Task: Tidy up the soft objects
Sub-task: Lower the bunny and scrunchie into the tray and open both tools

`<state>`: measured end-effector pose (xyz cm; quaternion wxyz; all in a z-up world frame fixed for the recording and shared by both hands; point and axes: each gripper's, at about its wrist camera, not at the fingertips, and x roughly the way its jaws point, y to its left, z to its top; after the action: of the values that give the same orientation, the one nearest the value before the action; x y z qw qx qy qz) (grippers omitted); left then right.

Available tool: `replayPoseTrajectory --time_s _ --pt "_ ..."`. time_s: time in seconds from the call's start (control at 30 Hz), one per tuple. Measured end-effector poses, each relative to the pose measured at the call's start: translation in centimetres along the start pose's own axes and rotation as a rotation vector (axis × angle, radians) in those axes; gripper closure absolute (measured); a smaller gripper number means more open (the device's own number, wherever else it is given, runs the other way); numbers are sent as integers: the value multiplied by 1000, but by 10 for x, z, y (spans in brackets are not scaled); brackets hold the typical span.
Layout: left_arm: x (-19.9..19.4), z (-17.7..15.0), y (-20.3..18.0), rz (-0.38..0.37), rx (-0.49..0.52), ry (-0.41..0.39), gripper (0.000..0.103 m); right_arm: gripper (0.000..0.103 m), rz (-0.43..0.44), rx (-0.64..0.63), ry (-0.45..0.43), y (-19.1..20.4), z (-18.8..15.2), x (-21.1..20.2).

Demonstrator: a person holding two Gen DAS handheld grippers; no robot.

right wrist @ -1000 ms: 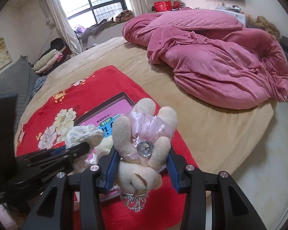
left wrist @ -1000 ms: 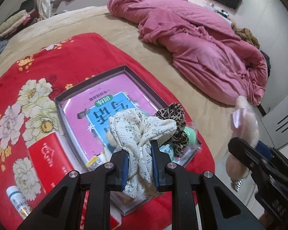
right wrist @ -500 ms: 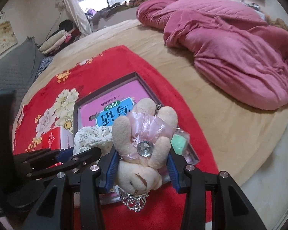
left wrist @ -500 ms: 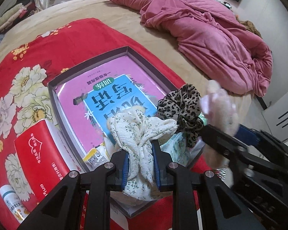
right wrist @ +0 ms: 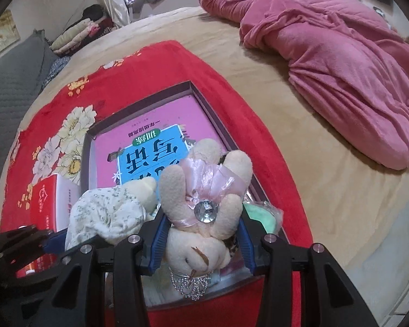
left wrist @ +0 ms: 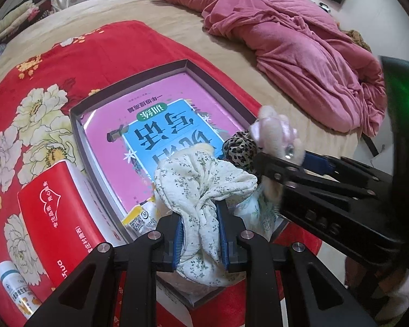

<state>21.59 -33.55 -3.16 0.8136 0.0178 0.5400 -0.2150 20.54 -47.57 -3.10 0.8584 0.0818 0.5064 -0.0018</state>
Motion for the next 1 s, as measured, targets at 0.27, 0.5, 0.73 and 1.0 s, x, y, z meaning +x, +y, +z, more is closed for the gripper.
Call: replayPoseTrajectory --time_s 0.27,0.5,0.73,1.0 --pt "0 0 1 -7 -13 3 79 54 40 29 17 -3 4 6" --pt "1 1 2 -9 -20 5 79 51 42 46 17 -6 3 6" --pt "3 3 3 -4 -29 9 76 46 58 67 -1 -7 4 2" --pt "3 5 5 0 -42 4 72 39 83 86 -49 -9 8 -15"
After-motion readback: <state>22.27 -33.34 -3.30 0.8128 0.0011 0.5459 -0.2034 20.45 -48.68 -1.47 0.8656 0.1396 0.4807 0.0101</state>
